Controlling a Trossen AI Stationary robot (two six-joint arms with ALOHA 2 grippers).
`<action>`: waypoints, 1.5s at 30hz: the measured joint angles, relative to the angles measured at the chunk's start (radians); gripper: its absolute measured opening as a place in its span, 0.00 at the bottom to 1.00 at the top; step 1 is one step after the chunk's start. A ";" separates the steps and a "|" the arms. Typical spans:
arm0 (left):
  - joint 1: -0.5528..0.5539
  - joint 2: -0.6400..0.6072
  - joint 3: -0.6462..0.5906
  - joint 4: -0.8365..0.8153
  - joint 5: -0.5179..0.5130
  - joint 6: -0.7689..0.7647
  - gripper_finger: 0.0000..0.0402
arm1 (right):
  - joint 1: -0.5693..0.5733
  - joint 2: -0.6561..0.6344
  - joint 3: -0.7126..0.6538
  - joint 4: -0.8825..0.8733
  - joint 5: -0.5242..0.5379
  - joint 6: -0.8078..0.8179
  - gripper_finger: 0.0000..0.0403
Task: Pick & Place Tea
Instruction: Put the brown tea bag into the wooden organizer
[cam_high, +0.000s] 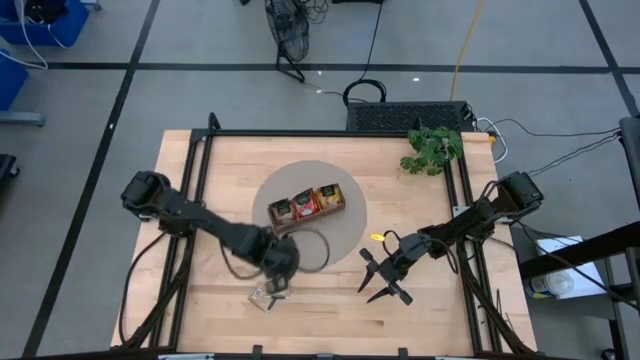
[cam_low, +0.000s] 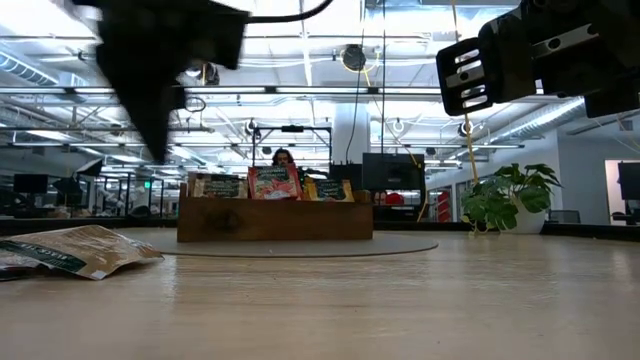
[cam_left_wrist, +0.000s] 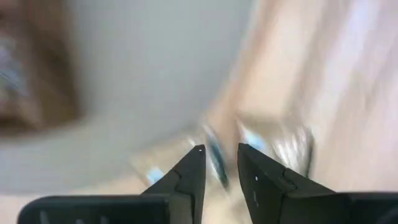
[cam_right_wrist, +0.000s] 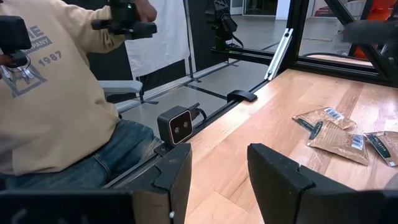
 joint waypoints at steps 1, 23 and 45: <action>-0.022 0.004 -0.007 -0.013 0.018 -0.018 0.24 | 0.000 0.000 0.000 0.000 0.000 0.000 0.35; -0.022 -0.001 -0.349 0.259 0.030 -0.078 0.44 | 0.000 0.000 0.000 0.000 -0.003 0.008 0.35; -0.127 -0.006 -0.316 0.315 -0.043 -0.005 0.02 | 0.000 0.000 0.000 0.000 0.000 0.001 0.35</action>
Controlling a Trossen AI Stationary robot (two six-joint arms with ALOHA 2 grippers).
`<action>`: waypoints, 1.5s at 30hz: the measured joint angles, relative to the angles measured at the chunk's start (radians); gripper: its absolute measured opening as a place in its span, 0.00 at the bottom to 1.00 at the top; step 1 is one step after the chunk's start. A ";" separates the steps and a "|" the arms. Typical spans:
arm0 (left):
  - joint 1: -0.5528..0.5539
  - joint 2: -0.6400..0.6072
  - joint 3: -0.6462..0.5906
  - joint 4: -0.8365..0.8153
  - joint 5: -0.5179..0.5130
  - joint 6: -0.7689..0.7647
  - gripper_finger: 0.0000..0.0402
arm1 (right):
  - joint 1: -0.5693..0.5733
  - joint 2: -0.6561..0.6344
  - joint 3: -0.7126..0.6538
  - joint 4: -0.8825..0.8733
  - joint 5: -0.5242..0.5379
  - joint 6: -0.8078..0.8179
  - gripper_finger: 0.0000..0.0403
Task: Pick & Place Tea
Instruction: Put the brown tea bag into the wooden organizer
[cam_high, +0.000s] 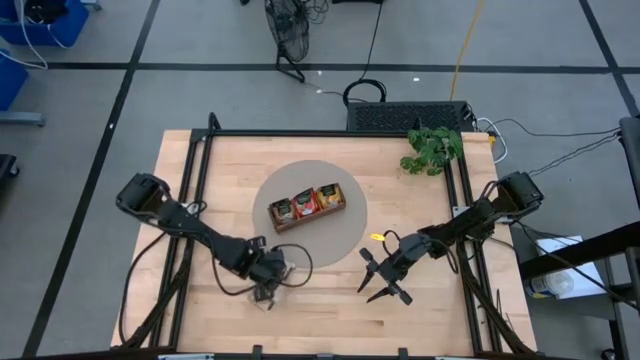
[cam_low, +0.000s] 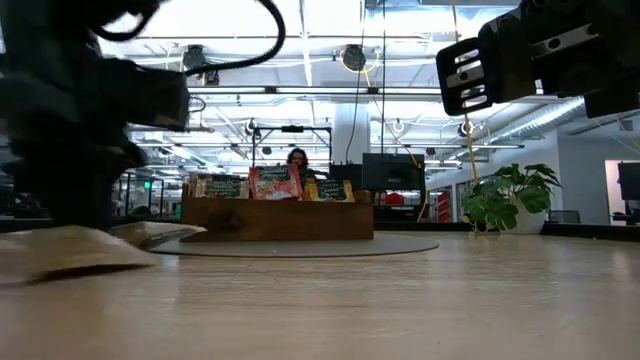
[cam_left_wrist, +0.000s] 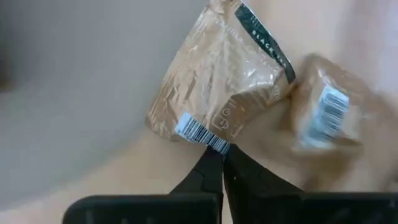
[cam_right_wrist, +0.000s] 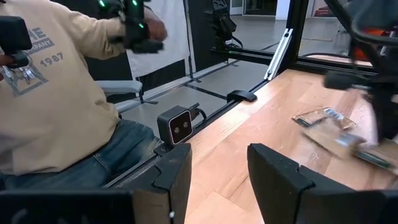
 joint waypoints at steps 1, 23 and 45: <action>-0.009 -0.006 0.014 -0.004 0.004 0.000 0.02 | 0.000 0.000 0.000 -0.002 0.013 -0.007 0.35; 0.021 -0.047 0.148 0.566 0.172 0.332 0.01 | 0.170 0.099 0.134 0.161 0.598 -0.802 0.35; 0.013 -0.049 0.150 0.575 0.233 0.326 0.01 | 0.024 0.099 0.245 0.016 0.106 -0.644 0.35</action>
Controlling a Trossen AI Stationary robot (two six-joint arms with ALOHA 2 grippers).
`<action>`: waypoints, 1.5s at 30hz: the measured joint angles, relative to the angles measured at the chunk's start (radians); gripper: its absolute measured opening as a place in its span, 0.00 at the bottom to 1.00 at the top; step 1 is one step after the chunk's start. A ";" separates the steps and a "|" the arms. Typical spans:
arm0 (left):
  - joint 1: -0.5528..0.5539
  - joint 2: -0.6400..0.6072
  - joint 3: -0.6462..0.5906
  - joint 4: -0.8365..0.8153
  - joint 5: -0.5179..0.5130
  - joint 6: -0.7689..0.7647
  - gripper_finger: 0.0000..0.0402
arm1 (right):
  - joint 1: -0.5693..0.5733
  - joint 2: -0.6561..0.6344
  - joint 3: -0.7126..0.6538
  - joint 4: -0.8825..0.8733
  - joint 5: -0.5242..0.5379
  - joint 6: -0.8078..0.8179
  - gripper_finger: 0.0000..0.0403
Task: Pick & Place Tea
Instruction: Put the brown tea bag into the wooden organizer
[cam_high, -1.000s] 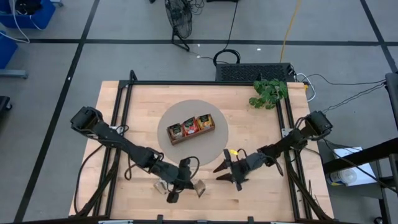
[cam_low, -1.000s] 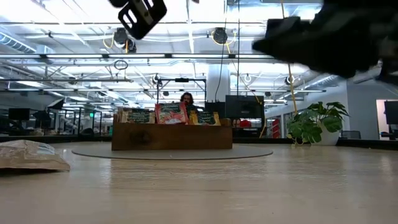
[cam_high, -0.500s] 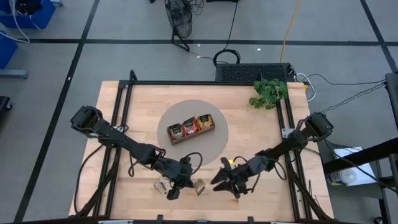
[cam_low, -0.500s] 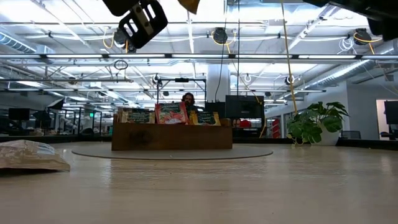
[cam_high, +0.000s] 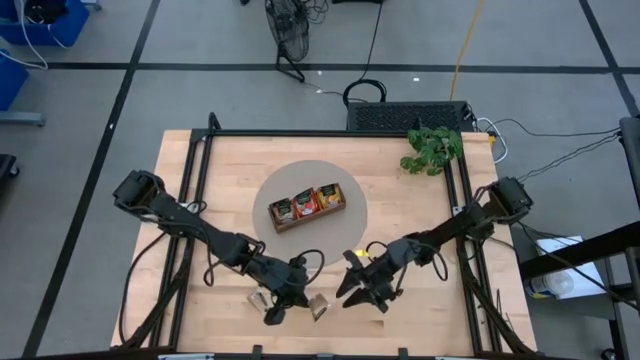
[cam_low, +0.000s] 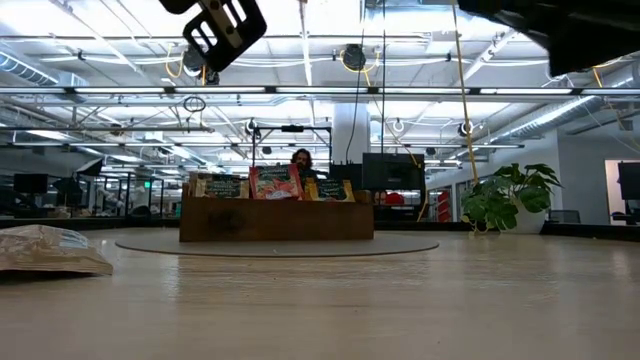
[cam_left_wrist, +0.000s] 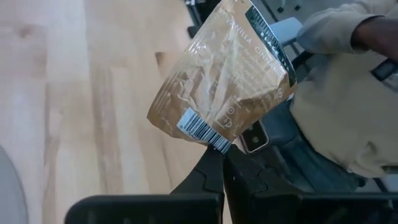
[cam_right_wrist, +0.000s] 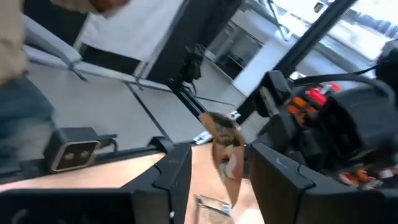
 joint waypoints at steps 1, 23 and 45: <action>0.000 0.000 0.000 0.008 0.008 0.008 0.01 | -0.006 0.000 0.002 -0.002 -0.025 0.013 0.35; 0.027 -0.002 0.002 0.151 0.003 0.256 0.01 | 0.050 0.266 0.084 0.044 0.527 -0.222 0.35; -0.039 0.048 0.001 0.081 0.040 0.195 0.00 | 0.050 0.188 0.292 -0.217 0.096 -0.024 0.30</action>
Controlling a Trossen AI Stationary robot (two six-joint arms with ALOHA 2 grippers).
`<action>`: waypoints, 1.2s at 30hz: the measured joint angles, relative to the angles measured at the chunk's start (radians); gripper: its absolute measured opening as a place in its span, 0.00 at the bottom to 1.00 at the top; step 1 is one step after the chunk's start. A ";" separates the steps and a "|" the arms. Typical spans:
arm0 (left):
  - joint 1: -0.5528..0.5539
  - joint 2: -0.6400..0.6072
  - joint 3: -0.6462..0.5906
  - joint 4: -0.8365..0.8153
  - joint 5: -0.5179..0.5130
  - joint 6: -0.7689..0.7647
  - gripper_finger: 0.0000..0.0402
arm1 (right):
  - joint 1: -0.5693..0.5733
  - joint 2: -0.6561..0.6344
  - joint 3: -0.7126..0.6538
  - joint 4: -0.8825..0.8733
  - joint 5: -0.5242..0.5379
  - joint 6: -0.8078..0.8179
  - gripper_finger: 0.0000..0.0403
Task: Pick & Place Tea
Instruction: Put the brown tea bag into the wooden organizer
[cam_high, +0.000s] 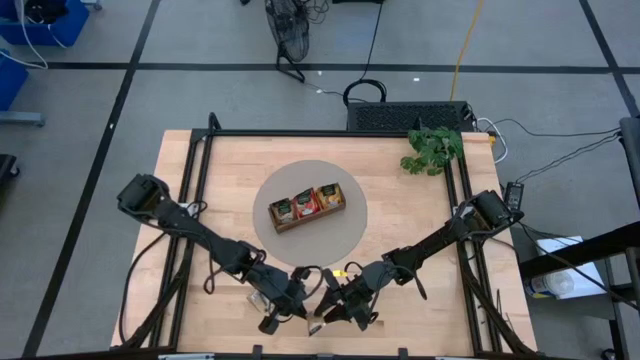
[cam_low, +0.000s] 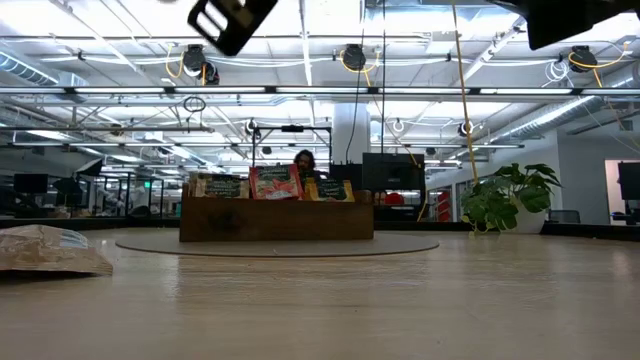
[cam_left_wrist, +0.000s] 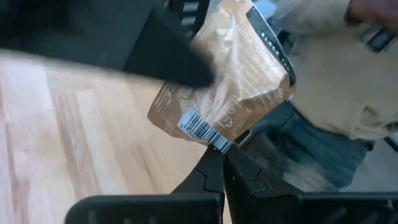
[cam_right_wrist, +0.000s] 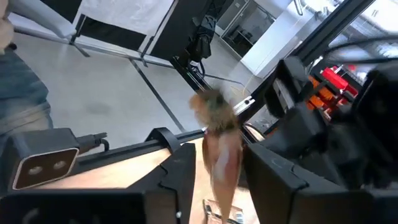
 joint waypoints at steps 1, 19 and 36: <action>0.001 0.002 -0.001 -0.010 -0.001 -0.005 0.00 | 0.000 0.000 0.000 0.000 -0.001 0.009 0.29; 0.002 0.001 -0.001 -0.019 -0.010 -0.023 0.01 | 0.005 0.000 0.000 0.052 -0.052 0.016 0.14; 0.047 -0.001 -0.001 -0.052 0.005 -0.078 0.03 | -0.014 -0.008 -0.002 -0.002 -0.122 0.071 0.00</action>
